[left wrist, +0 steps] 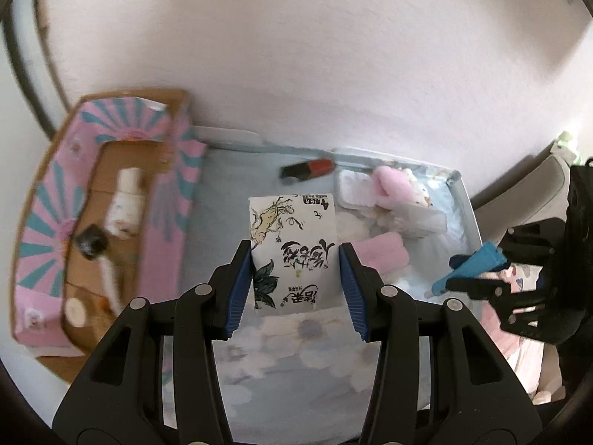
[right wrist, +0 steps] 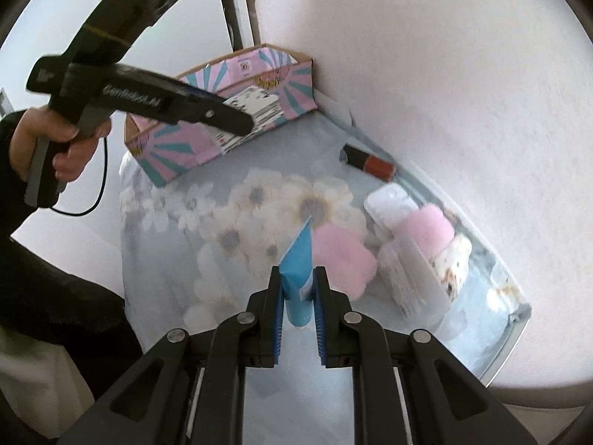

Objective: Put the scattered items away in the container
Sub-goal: 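Carry tissue pack and blue pen into the cardboard box and release both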

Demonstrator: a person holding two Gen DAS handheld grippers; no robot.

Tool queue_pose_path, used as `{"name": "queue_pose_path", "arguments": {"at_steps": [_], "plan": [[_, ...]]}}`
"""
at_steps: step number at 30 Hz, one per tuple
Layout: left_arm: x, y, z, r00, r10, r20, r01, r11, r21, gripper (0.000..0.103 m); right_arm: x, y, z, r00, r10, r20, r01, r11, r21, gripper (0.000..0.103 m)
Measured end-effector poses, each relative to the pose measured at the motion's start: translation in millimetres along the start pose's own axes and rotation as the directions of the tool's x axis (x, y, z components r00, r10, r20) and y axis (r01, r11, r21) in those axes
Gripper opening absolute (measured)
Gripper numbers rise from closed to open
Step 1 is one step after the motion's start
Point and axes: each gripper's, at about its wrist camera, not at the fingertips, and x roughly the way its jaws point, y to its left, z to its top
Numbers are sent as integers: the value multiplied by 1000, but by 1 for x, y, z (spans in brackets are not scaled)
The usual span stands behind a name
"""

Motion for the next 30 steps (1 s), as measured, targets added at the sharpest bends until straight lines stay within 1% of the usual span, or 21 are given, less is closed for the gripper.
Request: {"name": "queue_pose_path", "arguments": {"at_steps": [8,13,17,21,23,26,30], "plan": [[-39,69,-1,998,42,39,-40,998,-47,42,1,28,73,999,30,32,-30,999,24,14],[-56,113,-2,996,76,46,-73,994,-76,42,10,55,134,997,46,61,-46,999,3,14],[-61,142,-5,995,92,41,-87,992,-93,42,28,78,188,992,94,83,-95,995,11,14],[-58,165,-11,995,98,25,-95,990,-106,42,54,99,227,988,136,76,-138,990,17,14],[-53,172,-16,995,100,11,-99,990,-104,42,71,107,241,988,143,60,-145,989,20,14],[-42,177,-26,993,113,-25,-115,989,-95,42,104,117,257,988,154,11,-154,987,44,14],[-31,182,-36,992,115,-48,-119,989,-86,42,133,122,260,986,164,-30,-162,984,75,14]]}}
